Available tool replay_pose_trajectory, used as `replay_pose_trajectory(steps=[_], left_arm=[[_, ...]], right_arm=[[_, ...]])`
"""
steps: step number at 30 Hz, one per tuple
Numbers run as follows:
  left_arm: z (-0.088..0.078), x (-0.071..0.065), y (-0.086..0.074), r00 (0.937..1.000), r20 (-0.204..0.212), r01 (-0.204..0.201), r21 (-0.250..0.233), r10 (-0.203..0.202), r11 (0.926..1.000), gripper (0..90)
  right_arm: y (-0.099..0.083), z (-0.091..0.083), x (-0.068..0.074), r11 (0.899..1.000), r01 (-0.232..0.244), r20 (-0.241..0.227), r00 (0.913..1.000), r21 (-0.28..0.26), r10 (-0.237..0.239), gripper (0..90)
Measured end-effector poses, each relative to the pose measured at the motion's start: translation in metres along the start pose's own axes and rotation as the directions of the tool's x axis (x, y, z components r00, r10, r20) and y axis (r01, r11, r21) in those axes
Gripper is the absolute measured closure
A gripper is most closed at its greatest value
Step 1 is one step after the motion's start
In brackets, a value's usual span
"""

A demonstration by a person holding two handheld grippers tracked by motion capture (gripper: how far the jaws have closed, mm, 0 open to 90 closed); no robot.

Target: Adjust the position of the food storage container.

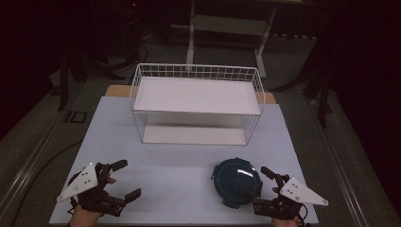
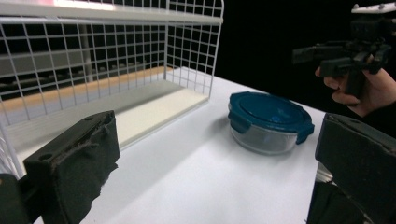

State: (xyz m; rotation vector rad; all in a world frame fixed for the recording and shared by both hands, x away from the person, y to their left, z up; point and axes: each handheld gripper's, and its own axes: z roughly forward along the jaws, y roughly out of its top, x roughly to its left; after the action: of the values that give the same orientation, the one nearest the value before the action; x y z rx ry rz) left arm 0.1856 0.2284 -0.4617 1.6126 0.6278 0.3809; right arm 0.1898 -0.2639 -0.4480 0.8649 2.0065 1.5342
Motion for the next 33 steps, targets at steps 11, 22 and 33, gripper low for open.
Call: replay_pose_trajectory(steps=[11,22,33], left_arm=[[-0.001,-0.002,0.000,0.9992,-0.009,-0.040,-0.019,0.040,0.9990,0.0],[0.005,-0.005,-0.002,0.9979,0.028,-0.059,0.017,0.059,0.9981,0.0],[0.006,-0.006,-0.002,0.9966,0.047,-0.069,0.016,0.069,0.9975,0.0]], right_arm=[[0.023,-0.008,0.008,0.999,0.019,-0.046,0.9987,-0.040,-0.021,11.4],[0.046,-0.011,-0.017,1.000,0.002,-0.027,0.9996,0.026,-0.001,11.7],[0.013,-0.011,-0.042,0.982,-0.031,-0.017,0.9993,0.188,0.034,51.4]])
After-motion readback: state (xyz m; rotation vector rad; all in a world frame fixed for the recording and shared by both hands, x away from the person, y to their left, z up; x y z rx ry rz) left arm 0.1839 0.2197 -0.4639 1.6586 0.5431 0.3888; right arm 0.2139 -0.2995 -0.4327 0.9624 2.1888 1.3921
